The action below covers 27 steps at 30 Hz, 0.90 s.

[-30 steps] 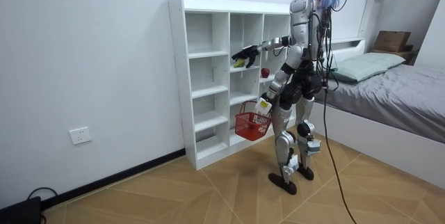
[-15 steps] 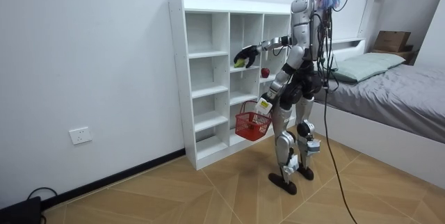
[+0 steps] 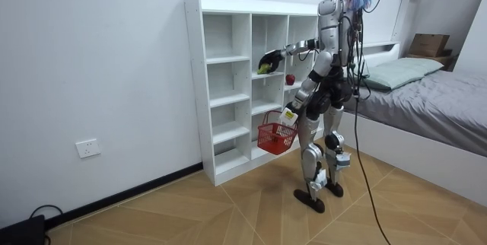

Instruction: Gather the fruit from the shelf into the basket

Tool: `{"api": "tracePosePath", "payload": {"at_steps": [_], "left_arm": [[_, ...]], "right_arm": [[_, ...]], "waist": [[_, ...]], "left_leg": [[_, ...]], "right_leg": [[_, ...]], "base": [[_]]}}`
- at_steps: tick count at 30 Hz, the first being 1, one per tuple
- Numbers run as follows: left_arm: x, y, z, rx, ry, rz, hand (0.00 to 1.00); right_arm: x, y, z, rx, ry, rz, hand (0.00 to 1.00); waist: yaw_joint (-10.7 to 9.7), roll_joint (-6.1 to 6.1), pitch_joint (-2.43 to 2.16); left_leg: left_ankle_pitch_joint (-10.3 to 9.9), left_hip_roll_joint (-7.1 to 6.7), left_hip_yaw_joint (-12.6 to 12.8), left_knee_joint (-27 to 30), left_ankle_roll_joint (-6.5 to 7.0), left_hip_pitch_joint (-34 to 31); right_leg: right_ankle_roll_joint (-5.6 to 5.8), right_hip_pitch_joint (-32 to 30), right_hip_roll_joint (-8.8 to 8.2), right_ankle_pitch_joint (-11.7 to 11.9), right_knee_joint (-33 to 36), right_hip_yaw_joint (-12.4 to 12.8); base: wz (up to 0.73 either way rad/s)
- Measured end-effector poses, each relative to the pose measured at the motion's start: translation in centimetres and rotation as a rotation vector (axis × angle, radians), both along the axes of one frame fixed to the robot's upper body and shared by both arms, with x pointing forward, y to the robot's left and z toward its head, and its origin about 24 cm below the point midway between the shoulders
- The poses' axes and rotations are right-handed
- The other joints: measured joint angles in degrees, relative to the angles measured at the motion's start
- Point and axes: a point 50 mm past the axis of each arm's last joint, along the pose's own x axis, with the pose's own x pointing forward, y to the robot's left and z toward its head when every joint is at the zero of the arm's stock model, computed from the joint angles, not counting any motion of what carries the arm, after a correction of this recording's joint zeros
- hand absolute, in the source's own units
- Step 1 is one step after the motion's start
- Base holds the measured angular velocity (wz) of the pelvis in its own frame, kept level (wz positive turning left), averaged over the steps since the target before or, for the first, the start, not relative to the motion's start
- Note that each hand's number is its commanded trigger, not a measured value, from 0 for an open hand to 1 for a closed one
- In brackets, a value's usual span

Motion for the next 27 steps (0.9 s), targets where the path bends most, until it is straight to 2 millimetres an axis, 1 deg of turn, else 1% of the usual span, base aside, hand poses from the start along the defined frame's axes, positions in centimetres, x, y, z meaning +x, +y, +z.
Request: {"api": "tracePosePath", "payload": {"at_steps": [14,20,26,27], "left_arm": [[-0.02,-0.03,-0.01,0.000,0.000,-0.001,1.00],[0.08,-0.16,0.11,-0.005,-0.009,-0.001,1.00],[-0.15,-0.63,0.36,-0.020,-0.025,-0.003,1.00],[-0.14,-0.84,0.33,-0.025,-0.024,-0.002,1.00]], "right_arm": [[0.02,-0.06,0.07,0.004,-0.001,0.001,1.00],[0.12,-0.16,0.48,0.009,-0.006,0.004,1.00],[0.16,0.16,0.88,-0.042,-0.038,0.018,1.00],[0.13,0.14,0.85,-0.041,-0.038,0.017,1.00]], "waist": [[-0.1,0.11,0.07],[-0.4,0.64,0.41],[-0.5,1.28,0.22],[-0.9,1.48,0.14]], "left_leg": [[0.0,-0.01,-0.1,-0.1,0.00,0.0],[0.0,-0.01,-0.1,-0.1,0.00,0.0],[0.0,0.03,0.0,-0.1,0.00,0.1],[0.0,0.01,0.0,0.0,0.00,0.2]], "right_leg": [[0.00,0.0,0.01,0.0,0.0,-0.1],[0.00,0.0,0.05,0.0,0.0,0.2],[0.00,0.0,0.07,0.0,0.0,0.3],[0.01,0.2,0.06,0.0,0.0,0.3]], "base": [[0.00],[0.00],[0.00],[0.00]]}}
